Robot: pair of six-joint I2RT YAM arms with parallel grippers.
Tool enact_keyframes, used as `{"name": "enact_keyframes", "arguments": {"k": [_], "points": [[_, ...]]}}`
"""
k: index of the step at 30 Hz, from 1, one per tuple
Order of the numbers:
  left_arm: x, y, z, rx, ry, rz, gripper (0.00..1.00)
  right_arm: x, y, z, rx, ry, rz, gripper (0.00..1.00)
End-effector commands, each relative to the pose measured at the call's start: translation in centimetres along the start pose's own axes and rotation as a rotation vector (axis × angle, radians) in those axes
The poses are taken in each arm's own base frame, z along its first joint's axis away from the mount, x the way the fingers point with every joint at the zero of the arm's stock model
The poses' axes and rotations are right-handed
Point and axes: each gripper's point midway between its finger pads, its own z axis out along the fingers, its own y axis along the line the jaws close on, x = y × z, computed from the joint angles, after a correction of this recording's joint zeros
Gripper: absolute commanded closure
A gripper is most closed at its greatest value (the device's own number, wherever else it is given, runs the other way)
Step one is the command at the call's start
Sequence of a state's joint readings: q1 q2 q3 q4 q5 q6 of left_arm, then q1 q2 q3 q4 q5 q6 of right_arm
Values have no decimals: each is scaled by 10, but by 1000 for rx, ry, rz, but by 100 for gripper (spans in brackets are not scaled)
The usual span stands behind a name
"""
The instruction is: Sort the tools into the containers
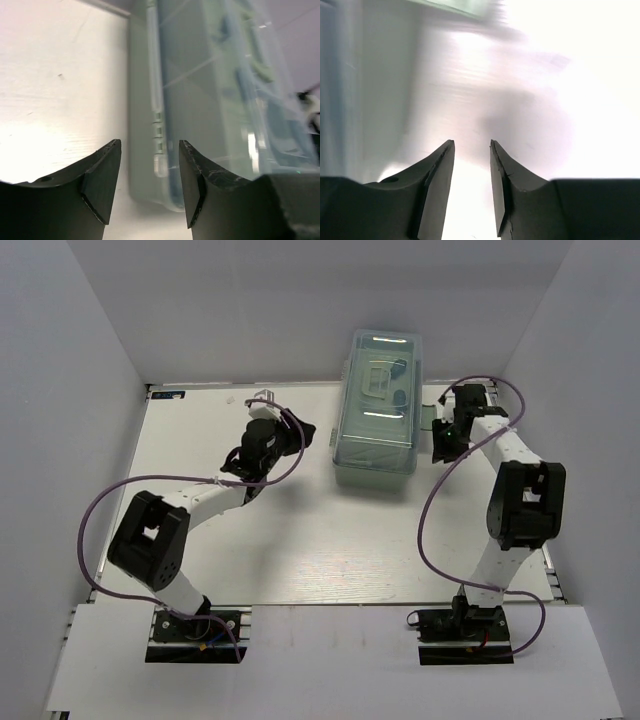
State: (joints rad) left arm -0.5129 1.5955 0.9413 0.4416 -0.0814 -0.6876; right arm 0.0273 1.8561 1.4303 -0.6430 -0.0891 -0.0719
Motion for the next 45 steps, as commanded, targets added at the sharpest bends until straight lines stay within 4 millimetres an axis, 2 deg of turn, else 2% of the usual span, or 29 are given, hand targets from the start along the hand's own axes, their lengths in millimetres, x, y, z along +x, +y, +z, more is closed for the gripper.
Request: {"name": "enact_keyframes", "arguments": {"k": [1,2,3,4,6,7,8,9,10,14,15,19,21,23,24,27,29,30,35,36,37,38,39,40,41,42,43,44,45], "points": [[9,21,2,-93,20,37,40,7,-43,-21,240,-8,56,59],[12,23,9,-99,27,38,40,12,-45,-17,260,21,76,57],[17,20,12,-94,36,40,40,13,-46,-25,270,54,80,56],[14,15,16,-77,31,38,40,16,-56,-21,254,72,109,56],[30,24,27,-89,68,42,40,12,-46,-17,162,47,97,56],[26,20,35,-76,53,39,40,5,-30,-19,70,0,84,56],[29,18,40,-64,59,39,40,6,-26,-22,47,-25,75,56],[43,26,48,-72,91,41,40,0,-22,-17,22,-71,44,56],[38,18,57,-49,79,38,40,-15,-15,-26,-18,-141,28,56],[64,2,79,26,159,38,41,-43,1,-34,-110,-202,11,56],[66,-9,83,57,166,39,41,-54,2,-38,-119,-228,1,56],[89,-35,78,175,240,51,42,-71,6,-50,-135,-278,-10,54],[102,-35,70,205,293,48,44,-73,-1,-53,-93,-287,-3,54],[109,-49,60,246,310,61,44,-74,-6,-57,-62,-297,-8,54],[116,-44,54,243,331,60,44,-74,-13,-57,-27,-296,-5,54],[127,-52,42,274,360,63,44,-76,-21,-62,25,-309,-9,54],[128,-50,39,269,368,72,44,-77,-25,-64,44,-312,-4,54],[139,-46,34,263,390,74,44,-78,-26,-67,53,-319,-7,54],[143,-58,30,294,394,69,44,-77,-27,-69,57,-314,-18,54],[145,-53,30,269,402,69,45,-82,-32,-74,96,-322,-24,54],[134,-49,30,218,376,74,45,-77,-40,-76,142,-303,-14,54],[139,-36,22,164,387,68,45,-77,-41,-77,145,-302,-12,54],[132,-26,19,126,369,68,45,-72,-55,-81,226,-293,-8,54],[109,-28,9,91,311,73,45,-75,-58,-97,259,-335,-14,51],[104,-13,1,24,287,102,40,-63,-57,-91,247,-316,-25,49],[94,-10,-7,-5,270,125,36,-65,-49,-114,226,-371,-35,40],[83,-8,-15,-32,259,154,32,-59,-42,-107,182,-353,-55,30],[79,-1,-27,-68,291,229,26,-49,-33,-115,146,-369,-83,27],[58,-13,-39,-44,267,274,11,-38,-26,-108,116,-362,-89,10]]}}
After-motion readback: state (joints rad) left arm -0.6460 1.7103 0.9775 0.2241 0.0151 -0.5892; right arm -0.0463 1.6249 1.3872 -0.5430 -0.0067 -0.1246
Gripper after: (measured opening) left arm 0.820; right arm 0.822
